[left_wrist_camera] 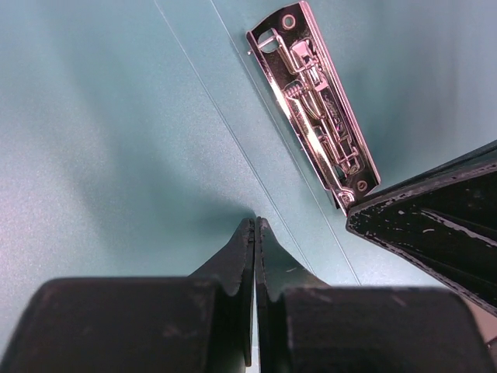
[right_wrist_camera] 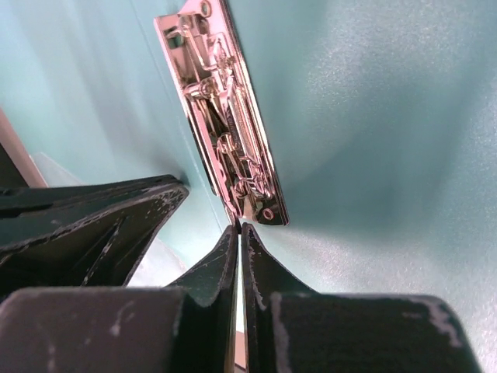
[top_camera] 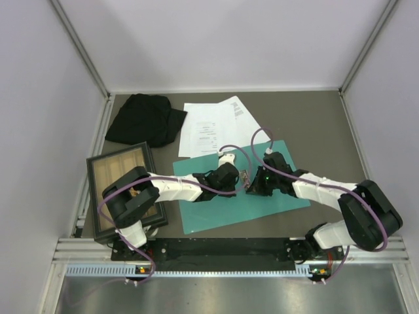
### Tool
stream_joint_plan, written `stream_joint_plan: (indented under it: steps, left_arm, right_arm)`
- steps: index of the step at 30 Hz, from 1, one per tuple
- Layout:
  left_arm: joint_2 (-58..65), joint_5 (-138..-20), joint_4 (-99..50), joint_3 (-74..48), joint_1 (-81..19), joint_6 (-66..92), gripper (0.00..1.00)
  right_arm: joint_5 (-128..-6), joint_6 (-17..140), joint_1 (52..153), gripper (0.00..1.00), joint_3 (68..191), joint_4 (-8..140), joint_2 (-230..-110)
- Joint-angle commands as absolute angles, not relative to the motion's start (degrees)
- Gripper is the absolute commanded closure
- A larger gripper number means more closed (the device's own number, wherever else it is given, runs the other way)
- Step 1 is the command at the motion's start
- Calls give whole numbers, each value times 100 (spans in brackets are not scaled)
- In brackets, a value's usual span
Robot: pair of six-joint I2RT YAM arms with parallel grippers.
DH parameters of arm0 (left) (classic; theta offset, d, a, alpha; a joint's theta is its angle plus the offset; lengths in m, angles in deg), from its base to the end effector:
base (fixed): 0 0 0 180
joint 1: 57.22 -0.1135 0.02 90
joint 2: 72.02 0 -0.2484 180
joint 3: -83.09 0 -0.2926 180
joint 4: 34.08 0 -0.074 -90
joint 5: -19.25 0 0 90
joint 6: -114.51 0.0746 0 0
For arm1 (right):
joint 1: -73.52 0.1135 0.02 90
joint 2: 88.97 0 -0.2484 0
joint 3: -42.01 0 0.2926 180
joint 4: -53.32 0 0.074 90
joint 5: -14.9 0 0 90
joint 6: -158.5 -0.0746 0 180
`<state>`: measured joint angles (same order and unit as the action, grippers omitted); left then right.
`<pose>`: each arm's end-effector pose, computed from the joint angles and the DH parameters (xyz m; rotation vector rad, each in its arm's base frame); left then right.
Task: Put the files into the folder
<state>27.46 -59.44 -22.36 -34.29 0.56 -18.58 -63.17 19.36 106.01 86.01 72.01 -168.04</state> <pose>0.2216 -0.3242 0.0726 0.2247 2.4683 -0.5657 0.2442 0.1738 0.0707 0.2981 2.6714 0.7870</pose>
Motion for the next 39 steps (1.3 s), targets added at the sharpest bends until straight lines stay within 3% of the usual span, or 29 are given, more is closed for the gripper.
stream_joint_plan:
  steps: [1, 3, 6, 7, 9, 12, 19, 27, 39]
  left_arm:
    - [2993, -6231, -1381, -3612, 70, -1645, 100]
    - [3020, -6301, -1407, -3603, 79, -1636, 100]
    - [3081, -6406, -1425, -3577, 79, -1627, 100]
    - [3108, -6433, -1416, -3568, 79, -1618, 100]
    - [3108, -6424, -1398, -3559, 70, -1618, 100]
    - [3055, -6416, -1390, -3603, 70, -1601, 100]
    - [3002, -6415, -1407, -3656, 79, -1583, 100]
    - [3011, -6486, -1451, -3709, 70, -1548, 100]
    - [3011, -6512, -1469, -3762, 79, -1443, 100]
  right_arm:
    - [-6376, 2420, 10630, 100, 8786, 7456, -16377]
    - [-6289, 2534, 10621, 100, 8847, 7430, -16394]
    - [-6060, 2632, 10621, 87, 8900, 7263, -16508]
    - [-5964, 2597, 10630, 79, 8891, 7202, -16552]
    - [-5928, 2544, 10630, 74, 8891, 7087, -16692]
    - [-5910, 2526, 10630, 74, 8865, 6981, -16868]
    - [-6006, 2570, 10630, 90, 8768, 6849, -16983]
    - [-5990, 2579, 10499, 80, 8646, 6692, -16957]
    - [-5515, 2702, 10120, 83, 8584, 6559, -17009]
